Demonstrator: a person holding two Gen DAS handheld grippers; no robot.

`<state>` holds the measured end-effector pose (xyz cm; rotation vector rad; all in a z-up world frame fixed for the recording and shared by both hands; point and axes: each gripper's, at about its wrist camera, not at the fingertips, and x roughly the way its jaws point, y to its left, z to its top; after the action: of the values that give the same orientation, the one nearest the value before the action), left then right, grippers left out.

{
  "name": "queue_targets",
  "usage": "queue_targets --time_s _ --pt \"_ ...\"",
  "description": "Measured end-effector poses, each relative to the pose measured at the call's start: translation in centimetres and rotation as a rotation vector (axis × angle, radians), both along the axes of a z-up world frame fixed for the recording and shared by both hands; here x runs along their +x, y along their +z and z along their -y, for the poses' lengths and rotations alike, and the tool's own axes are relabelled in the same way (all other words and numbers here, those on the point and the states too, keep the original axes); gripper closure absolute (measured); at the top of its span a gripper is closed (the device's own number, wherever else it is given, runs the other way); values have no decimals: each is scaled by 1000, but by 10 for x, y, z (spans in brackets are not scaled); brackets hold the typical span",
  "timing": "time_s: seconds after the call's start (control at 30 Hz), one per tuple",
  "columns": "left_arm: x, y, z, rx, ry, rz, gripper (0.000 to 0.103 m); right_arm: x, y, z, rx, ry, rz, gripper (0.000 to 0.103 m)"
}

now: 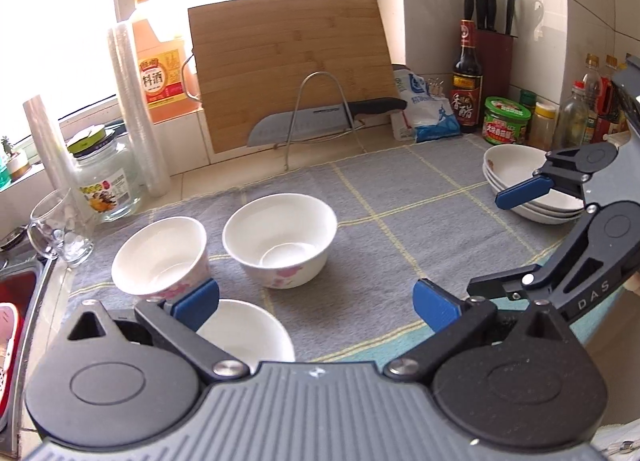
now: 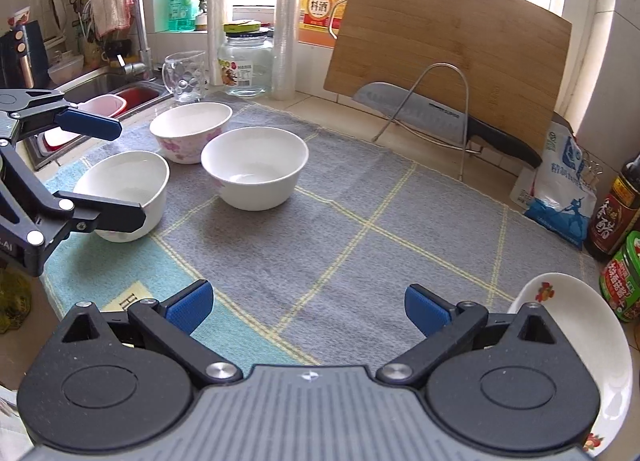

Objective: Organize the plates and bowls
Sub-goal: 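Reach the left gripper to a white bowl and grasp its rim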

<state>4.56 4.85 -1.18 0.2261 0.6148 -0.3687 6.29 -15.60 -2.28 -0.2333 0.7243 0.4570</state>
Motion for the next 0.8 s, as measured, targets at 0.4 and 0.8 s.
queue_targets --time_s 0.4,0.8 --pt "27 -14 -82 -24 76 -129 1 -12 -19 -89 54 169 -11 0" --pt "42 -30 -92 -59 18 -203 5 -9 -39 -134 62 230 -11 0"
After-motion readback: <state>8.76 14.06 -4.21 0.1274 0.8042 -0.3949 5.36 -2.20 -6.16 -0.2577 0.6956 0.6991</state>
